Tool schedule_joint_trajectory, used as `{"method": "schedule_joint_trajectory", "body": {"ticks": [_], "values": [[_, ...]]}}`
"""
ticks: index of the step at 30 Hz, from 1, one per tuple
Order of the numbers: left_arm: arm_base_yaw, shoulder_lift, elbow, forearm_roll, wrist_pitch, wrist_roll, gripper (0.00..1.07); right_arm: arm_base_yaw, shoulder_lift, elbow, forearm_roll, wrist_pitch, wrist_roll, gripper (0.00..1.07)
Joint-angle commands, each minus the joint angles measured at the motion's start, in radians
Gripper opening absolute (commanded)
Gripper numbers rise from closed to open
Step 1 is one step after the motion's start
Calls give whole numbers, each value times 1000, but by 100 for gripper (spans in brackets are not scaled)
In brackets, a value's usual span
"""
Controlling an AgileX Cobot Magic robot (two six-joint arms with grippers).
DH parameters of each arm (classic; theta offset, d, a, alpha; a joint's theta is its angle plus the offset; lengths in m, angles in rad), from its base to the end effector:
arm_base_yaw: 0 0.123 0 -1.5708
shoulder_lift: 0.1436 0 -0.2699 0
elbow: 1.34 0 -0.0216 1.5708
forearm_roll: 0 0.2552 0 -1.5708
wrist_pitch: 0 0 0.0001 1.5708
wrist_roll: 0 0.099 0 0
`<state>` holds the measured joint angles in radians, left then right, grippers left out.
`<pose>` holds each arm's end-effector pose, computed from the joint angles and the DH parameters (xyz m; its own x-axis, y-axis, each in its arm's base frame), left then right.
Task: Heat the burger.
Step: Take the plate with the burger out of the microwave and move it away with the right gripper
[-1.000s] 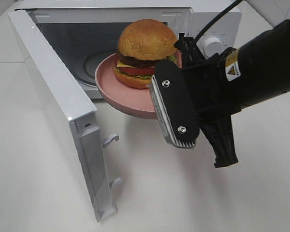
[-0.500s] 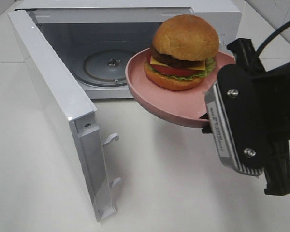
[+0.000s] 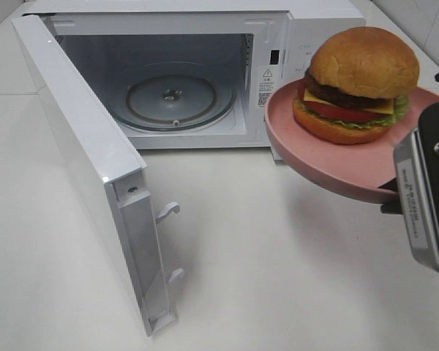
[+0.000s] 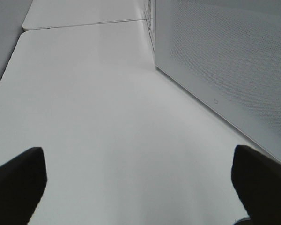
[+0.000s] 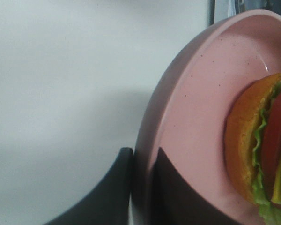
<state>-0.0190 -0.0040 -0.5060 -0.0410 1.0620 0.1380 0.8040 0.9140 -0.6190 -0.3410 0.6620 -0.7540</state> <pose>0.0199 -0.0039 0.2775 -0.4387 0.1260 -0.8897 0.1034 0.9906 0.0893 0.1438 0.1199 0.2543 0.2541 -0.9433 -0.2137 -0.7581 -0.0570 -0.6496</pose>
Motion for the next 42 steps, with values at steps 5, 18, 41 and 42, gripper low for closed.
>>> {"method": "schedule_joint_trajectory", "body": {"ticks": [5,18,41,42], "values": [[-4,-20,0,-8,-16,-6,105,0,-32,-8,-109,63,91,0],[-4,-20,0,-8,-16,-6,105,-98,-32,-3,-250,123,320,0],[-4,-20,0,-8,-16,-6,105,-292,-30,94,-579,194,850,0],[-4,-20,0,-8,-16,-6,105,-292,-30,113,-583,199,887,0]]}}
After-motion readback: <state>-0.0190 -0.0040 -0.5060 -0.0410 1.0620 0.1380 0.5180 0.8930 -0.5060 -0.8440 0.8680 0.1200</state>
